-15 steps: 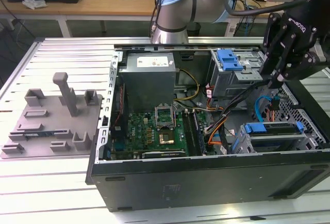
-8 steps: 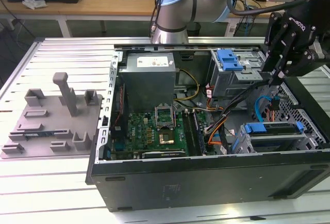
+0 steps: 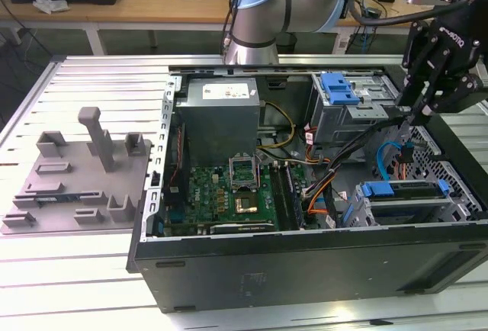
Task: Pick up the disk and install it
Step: 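Insert the first disk wire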
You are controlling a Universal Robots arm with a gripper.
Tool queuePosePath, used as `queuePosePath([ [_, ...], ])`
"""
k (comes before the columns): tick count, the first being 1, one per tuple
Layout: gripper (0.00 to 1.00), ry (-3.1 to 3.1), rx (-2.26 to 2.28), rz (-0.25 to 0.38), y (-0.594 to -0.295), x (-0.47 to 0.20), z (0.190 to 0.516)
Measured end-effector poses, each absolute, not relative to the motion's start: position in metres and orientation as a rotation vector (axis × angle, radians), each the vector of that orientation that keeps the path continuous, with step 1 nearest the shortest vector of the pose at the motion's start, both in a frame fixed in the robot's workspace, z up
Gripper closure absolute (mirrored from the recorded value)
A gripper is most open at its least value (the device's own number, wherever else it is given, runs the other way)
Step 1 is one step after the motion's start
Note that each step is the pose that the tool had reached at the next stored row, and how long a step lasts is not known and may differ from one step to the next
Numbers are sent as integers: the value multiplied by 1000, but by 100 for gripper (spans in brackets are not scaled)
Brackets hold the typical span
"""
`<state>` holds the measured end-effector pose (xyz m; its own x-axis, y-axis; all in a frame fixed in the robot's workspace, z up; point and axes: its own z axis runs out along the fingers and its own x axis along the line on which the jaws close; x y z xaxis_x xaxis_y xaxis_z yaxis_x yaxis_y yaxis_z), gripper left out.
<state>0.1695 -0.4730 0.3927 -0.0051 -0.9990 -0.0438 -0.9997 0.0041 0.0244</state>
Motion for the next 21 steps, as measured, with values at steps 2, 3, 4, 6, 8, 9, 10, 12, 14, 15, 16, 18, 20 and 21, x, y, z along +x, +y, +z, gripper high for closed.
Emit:
queuePosePath([
  [2,56,2222,-2200,76,-472,177,391],
  [3,56,2225,-2197,75,-471,181,391],
  [4,56,2228,-2194,75,-470,185,390],
  [6,56,2233,-2188,75,-469,192,389],
  [8,56,2237,-2184,75,-467,195,387],
  [9,56,2239,-2183,75,-466,196,387],
  [10,56,2242,-2183,76,-465,197,386],
  [12,56,2252,-2190,74,-462,198,384],
  [14,56,2278,-2213,68,-460,198,384],
  [15,56,2306,-2237,58,-459,198,384],
  [16,56,2331,-2260,44,-459,198,384],
  [18,56,2361,-2286,20,-457,199,384],
  [20,56,2384,-2301,-11,-456,200,384],
  [21,56,2393,-2299,-19,-456,201,384],
])
